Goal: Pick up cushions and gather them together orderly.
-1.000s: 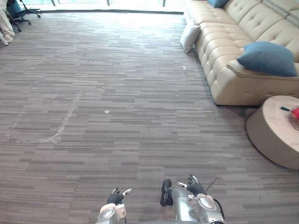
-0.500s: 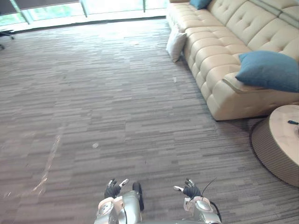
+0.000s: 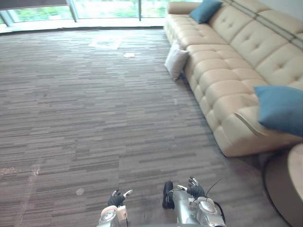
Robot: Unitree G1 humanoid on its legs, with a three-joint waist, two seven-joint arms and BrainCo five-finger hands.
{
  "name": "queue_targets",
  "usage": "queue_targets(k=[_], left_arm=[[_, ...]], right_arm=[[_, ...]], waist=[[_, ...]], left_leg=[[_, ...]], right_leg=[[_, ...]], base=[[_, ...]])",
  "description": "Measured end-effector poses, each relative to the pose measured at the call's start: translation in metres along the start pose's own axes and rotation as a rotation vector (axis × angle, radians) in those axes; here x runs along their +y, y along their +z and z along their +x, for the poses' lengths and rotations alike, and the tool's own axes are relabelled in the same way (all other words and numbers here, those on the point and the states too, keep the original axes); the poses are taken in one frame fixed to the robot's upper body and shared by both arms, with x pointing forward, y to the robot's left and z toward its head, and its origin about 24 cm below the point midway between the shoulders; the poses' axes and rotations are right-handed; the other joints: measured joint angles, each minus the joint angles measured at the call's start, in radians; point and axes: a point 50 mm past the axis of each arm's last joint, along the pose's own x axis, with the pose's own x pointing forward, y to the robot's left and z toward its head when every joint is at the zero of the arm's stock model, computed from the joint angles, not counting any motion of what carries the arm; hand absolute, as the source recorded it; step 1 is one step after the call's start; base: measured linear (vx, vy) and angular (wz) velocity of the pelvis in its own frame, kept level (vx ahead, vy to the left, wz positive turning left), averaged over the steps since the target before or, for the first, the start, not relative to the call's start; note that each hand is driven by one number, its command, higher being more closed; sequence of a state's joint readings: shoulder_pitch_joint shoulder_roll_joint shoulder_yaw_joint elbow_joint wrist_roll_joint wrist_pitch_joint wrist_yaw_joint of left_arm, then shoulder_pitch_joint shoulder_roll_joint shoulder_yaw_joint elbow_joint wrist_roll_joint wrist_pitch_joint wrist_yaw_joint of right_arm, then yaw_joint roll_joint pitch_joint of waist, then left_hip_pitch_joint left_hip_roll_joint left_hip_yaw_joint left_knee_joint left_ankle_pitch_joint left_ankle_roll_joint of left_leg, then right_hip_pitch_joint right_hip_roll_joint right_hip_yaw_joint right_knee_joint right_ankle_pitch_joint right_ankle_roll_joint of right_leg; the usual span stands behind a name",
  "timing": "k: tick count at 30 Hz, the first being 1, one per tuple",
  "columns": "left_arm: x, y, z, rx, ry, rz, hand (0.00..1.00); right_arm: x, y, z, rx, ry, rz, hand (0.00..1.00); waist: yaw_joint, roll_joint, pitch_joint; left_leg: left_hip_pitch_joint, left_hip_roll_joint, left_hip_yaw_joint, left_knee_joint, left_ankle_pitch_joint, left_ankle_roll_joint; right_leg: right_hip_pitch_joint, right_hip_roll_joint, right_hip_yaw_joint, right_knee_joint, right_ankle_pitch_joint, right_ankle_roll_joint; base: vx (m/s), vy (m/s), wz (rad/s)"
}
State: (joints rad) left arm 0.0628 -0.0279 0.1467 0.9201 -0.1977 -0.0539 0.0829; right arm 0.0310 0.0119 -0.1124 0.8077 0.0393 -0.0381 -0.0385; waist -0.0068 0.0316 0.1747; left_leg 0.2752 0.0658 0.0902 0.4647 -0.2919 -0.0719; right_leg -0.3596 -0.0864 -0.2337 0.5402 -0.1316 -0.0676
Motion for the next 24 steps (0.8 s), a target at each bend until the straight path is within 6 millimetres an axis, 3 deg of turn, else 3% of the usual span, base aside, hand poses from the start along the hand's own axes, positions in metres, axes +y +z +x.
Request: queue_targets(k=[1, 2, 4, 5, 7, 9, 11, 12, 13, 14, 15, 17, 18, 19, 21, 22, 24], left_arm=[[-0.001, -0.001, 0.0, 0.002, 0.009, -0.039, 0.0], [0.0, -0.002, -0.001, 0.001, 0.018, -0.062, 0.0], [0.003, 0.007, -0.001, -0.036, 0.024, -0.069, 0.0], [0.006, 0.013, -0.001, -0.063, 0.027, -0.064, 0.0], [0.007, 0.018, -0.001, -0.087, 0.027, -0.062, 0.0], [0.007, 0.022, -0.001, -0.11, 0.026, -0.065, 0.0], [0.007, 0.021, -0.002, -0.106, 0.024, -0.063, 0.0], [0.009, 0.017, -0.002, -0.094, 0.03, -0.058, 0.0], [0.017, 0.018, -0.001, -0.09, 0.047, -0.038, 0.0], [0.021, 0.017, -0.001, -0.084, 0.057, -0.028, 0.0], [0.022, 0.018, -0.001, -0.085, 0.059, -0.026, 0.0], [0.023, 0.017, -0.001, -0.082, 0.054, -0.005, 0.0], [0.022, 0.016, -0.001, -0.075, 0.048, 0.003, 0.0], [0.019, 0.014, -0.001, -0.066, 0.039, 0.013, 0.0], [0.012, 0.012, -0.001, -0.057, 0.02, 0.016, 0.0], [0.01, 0.012, -0.001, -0.056, 0.012, 0.01, 0.0], [0.008, 0.012, 0.0, -0.053, 0.007, 0.001, 0.0]], right_arm=[[0.001, 0.003, 0.001, -0.011, 0.008, -0.018, 0.0], [0.002, 0.007, 0.002, -0.017, 0.017, -0.032, 0.0], [0.011, 0.001, 0.001, 0.007, 0.036, -0.022, 0.0], [0.019, -0.001, 0.0, 0.016, 0.052, -0.007, 0.0], [0.026, 0.001, 0.0, 0.01, 0.069, -0.004, 0.0], [0.026, 0.003, 0.001, 0.004, 0.065, 0.001, 0.0], [0.021, -0.001, 0.002, 0.026, 0.045, 0.004, 0.0], [0.018, -0.006, 0.003, 0.055, 0.039, -0.011, 0.0], [0.021, -0.011, 0.002, 0.08, 0.045, -0.01, 0.0], [0.022, -0.013, 0.001, 0.083, 0.046, -0.004, 0.0], [0.02, -0.017, 0.0, 0.094, 0.04, -0.003, 0.0], [0.015, -0.02, -0.003, 0.097, 0.027, 0.003, 0.0], [0.013, -0.023, -0.004, 0.103, 0.021, 0.002, 0.0], [0.012, -0.024, -0.004, 0.103, 0.023, -0.002, 0.0], [0.01, -0.021, -0.006, 0.082, 0.02, -0.001, 0.0], [0.011, -0.017, -0.006, 0.056, 0.02, 0.004, 0.0], [0.012, -0.01, -0.005, 0.025, 0.024, 0.011, 0.0]], waist=[[-0.003, 0.024, 0.014], [0.001, 0.035, 0.024], [0.017, 0.035, 0.042], [0.021, 0.005, 0.044], [0.031, -0.012, 0.03], [0.046, -0.015, 0.028], [0.07, -0.004, 0.02], [0.083, -0.003, 0.01], [0.078, -0.033, -0.006], [0.063, -0.052, -0.018], [0.066, -0.059, -0.019], [0.067, -0.078, -0.019], [0.063, -0.077, -0.016], [0.056, -0.071, -0.005], [0.045, -0.047, -0.002], [0.044, -0.035, 0.002], [0.033, -0.048, 0.009]], left_leg=[[-0.116, 0.037, -0.017, 0.269, 0.157, -0.067], [-0.187, 0.07, -0.014, 0.427, 0.223, -0.106], [-0.308, 0.137, 0.044, 0.648, 0.151, -0.033], [-0.388, 0.149, 0.093, 0.647, 0.104, -0.02], [-0.49, 0.153, 0.147, 0.552, 0.062, -0.001], [-0.573, 0.139, 0.191, 0.282, 0.055, 0.008], [-0.584, 0.087, 0.153, -0.139, 0.188, -0.017], [-0.585, 0.071, 0.137, -0.167, 0.329, -0.016], [-0.577, 0.037, 0.154, -0.17, 0.3, 0.03], [-0.576, 0.015, 0.165, -0.149, 0.273, 0.077], [-0.566, 0.01, 0.177, -0.12, 0.244, 0.093], [-0.483, -0.027, 0.205, -0.097, 0.165, 0.115], [-0.421, -0.039, 0.212, -0.102, 0.125, 0.119], [-0.333, -0.047, 0.215, -0.117, 0.088, 0.114], [-0.217, -0.041, 0.22, -0.187, 0.054, 0.114], [-0.166, -0.04, 0.221, -0.224, 0.024, 0.113], [-0.091, -0.038, 0.219, -0.254, -0.011, 0.103]], right_leg=[[0.069, 0.018, -0.01, -0.023, -0.046, 0.0], [0.122, 0.036, -0.01, -0.049, -0.068, -0.006], [0.272, 0.057, -0.008, -0.115, -0.109, -0.012], [0.364, 0.051, -0.005, -0.19, -0.121, -0.006], [0.439, 0.042, 0.011, -0.268, -0.127, 0.013], [0.534, 0.024, 0.033, -0.356, -0.133, 0.044], [0.609, 0.01, 0.059, -0.421, -0.138, 0.056], [0.633, 0.008, 0.099, -0.444, -0.143, 0.067], [0.638, -0.03, 0.116, -0.437, -0.136, 0.07], [0.607, -0.065, 0.141, -0.38, -0.102, 0.096], [0.592, -0.08, 0.167, -0.322, -0.086, 0.123], [0.498, -0.123, 0.231, -0.02, -0.022, 0.199], [0.406, -0.138, 0.261, 0.218, 0.064, 0.232], [0.306, -0.139, 0.264, 0.447, 0.053, 0.222], [0.182, -0.131, 0.193, 0.552, -0.015, 0.17], [0.114, -0.126, 0.146, 0.55, -0.039, 0.159], [0.007, -0.121, 0.046, 0.437, -0.076, 0.142]], base=[[0.73, -0.143, 0.22], [0.73, -0.091, 0.03], [0.75, -0.049, -0.11], [0.61, -0.042, -0.11], [0.51, 0.003, -0.22], [0.69, 0.096, -0.36], [0.75, 0.243, -0.51], [0.64, 0.275, -0.54], [0.68, 0.286, -0.28], [0.57, 0.241, 0.0], [0.69, 0.293, -0.06], [0.68, 0.3, -0.24], [0.68, 0.274, -0.27], [0.53, 0.192, -0.24], [0.4, 0.115, -0.3], [0.53, 0.089, -0.31], [0.45, 0.028, 0.02]])
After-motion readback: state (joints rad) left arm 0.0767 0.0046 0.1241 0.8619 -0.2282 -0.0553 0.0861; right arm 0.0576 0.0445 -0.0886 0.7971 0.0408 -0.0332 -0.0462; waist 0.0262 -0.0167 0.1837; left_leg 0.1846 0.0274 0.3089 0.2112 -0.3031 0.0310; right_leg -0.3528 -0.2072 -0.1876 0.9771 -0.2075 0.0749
